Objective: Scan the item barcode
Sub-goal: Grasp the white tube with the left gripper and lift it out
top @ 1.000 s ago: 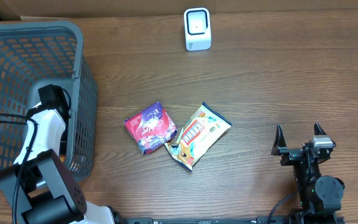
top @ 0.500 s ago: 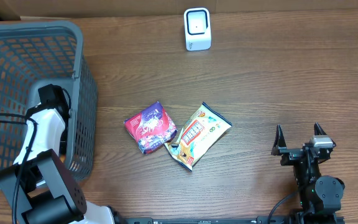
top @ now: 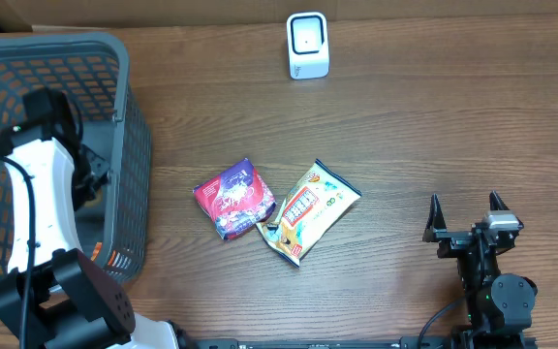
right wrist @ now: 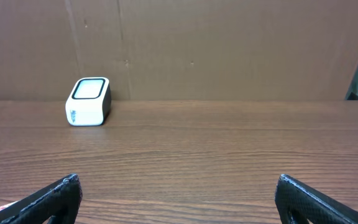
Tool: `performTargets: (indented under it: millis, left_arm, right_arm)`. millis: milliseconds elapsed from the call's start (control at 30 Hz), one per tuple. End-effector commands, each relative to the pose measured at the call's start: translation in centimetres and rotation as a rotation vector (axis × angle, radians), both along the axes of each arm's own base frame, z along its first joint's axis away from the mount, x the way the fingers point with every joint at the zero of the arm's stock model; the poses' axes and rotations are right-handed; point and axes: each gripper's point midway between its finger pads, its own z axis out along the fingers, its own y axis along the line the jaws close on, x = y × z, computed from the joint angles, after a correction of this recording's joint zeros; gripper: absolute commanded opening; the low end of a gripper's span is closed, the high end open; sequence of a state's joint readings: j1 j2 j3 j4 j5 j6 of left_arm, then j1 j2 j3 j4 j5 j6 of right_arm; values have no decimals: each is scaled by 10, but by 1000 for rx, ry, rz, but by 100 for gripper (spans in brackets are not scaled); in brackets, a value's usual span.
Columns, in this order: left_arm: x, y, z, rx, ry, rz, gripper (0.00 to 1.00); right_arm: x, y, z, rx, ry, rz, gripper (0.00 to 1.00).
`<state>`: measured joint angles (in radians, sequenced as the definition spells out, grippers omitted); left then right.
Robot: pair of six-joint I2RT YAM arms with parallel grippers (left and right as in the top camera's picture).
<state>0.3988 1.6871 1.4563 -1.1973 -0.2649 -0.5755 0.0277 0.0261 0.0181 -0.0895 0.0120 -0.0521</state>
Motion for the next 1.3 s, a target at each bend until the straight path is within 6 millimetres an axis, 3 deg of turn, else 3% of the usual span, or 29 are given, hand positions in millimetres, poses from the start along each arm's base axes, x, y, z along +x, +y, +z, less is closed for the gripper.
performTargets:
  millis: [0,267,933,1267]
  left_arm:
    - [14,5,38,42,-72,-25,4]
    - [21,8,80,70,-133,-32,4]
    - [23,7,109,82,-175,-58,4]
    - [24,4,135,83,-226,-65,4]
  right_arm:
    - [0,-2,-2,4,-3,-11,100]
    - [0,-2,-2,4,-3,-11,100]
    - [0,-2,-2,4,-3,-11,100]
    - [0,-2,-2,4,-3,-11,100]
